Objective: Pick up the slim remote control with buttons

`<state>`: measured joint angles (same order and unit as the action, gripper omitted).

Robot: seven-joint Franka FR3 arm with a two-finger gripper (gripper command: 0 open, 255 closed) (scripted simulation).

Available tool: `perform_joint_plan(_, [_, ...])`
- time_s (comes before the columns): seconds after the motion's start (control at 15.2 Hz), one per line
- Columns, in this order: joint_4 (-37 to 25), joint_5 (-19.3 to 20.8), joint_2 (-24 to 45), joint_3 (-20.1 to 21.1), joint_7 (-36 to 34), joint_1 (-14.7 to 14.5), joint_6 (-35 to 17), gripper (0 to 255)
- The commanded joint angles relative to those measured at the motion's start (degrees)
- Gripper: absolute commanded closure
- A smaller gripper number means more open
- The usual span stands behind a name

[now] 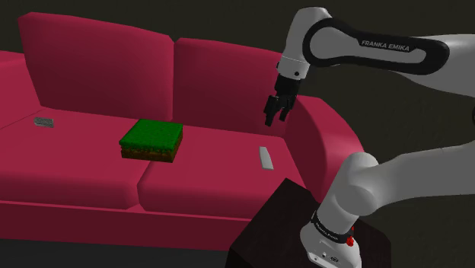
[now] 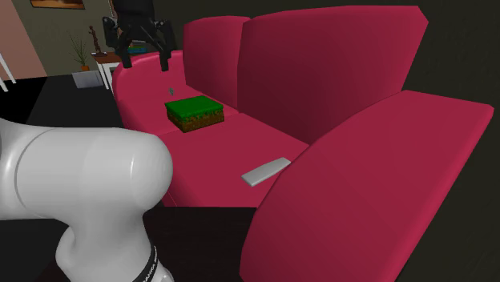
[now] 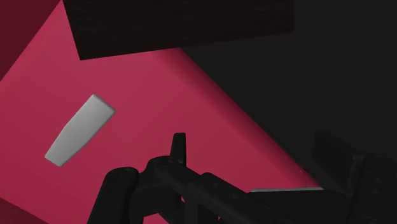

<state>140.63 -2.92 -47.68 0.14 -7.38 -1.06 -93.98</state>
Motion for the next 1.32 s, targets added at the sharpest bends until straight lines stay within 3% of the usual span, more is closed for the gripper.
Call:
perform_joint_plan(0.0, [0.0, 0.0, 0.0, 0.0, 0.0, 0.0, 0.0, 0])
perform_joint_plan(0.66, [6.0, 3.2, 12.2, -4.0, -2.7, 6.4, -17.9, 0])
perform_joint_plan(1.25, [6.4, 5.0, 27.5, -8.3, -5.2, 11.4, -33.4, 0])
